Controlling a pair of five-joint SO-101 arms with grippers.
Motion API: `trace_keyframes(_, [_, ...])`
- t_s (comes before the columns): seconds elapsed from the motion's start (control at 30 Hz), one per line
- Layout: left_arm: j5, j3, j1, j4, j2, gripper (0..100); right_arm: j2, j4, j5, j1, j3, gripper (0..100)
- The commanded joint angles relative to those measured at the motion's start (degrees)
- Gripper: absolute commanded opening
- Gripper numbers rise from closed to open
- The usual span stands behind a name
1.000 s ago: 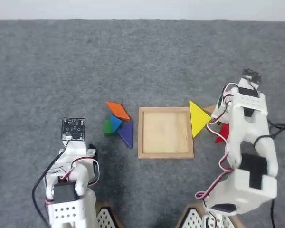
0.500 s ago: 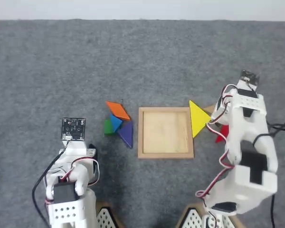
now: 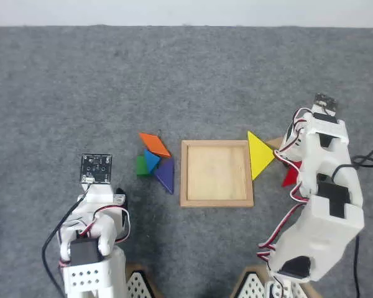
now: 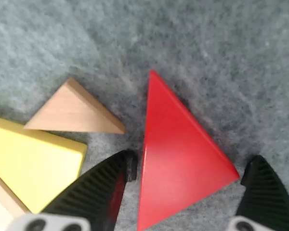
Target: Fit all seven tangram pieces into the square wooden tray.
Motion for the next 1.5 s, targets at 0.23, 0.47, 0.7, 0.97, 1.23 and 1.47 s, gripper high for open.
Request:
trace_keyframes(0.23, [0.62, -0.66, -0.09, 0.35, -1.32, 10, 0.66, -0.48, 0.44, 0.31, -2.55, 15.2])
trace_keyframes(0.47, [0.62, -0.66, -0.09, 0.35, -1.32, 10, -1.98, 1.19, 0.53, 0.4, -2.29, 15.2])
trace_keyframes(0.7, [0.62, -0.66, -0.09, 0.35, -1.32, 10, -12.18, 4.62, 0.35, -5.58, 0.18, 15.1])
trace_keyframes(0.97, [0.62, -0.66, -0.09, 0.35, -1.32, 10, -20.44, 5.58, 0.7, -12.79, 1.58, 15.1])
trace_keyframes(1.23, [0.62, -0.66, -0.09, 0.35, -1.32, 10, -23.69, 10.42, 4.13, -10.68, 2.37, 15.1])
trace_keyframes(1.47, [0.62, -0.66, -0.09, 0.35, -1.32, 10, -30.29, 6.81, 13.98, -2.07, 12.13, 15.1])
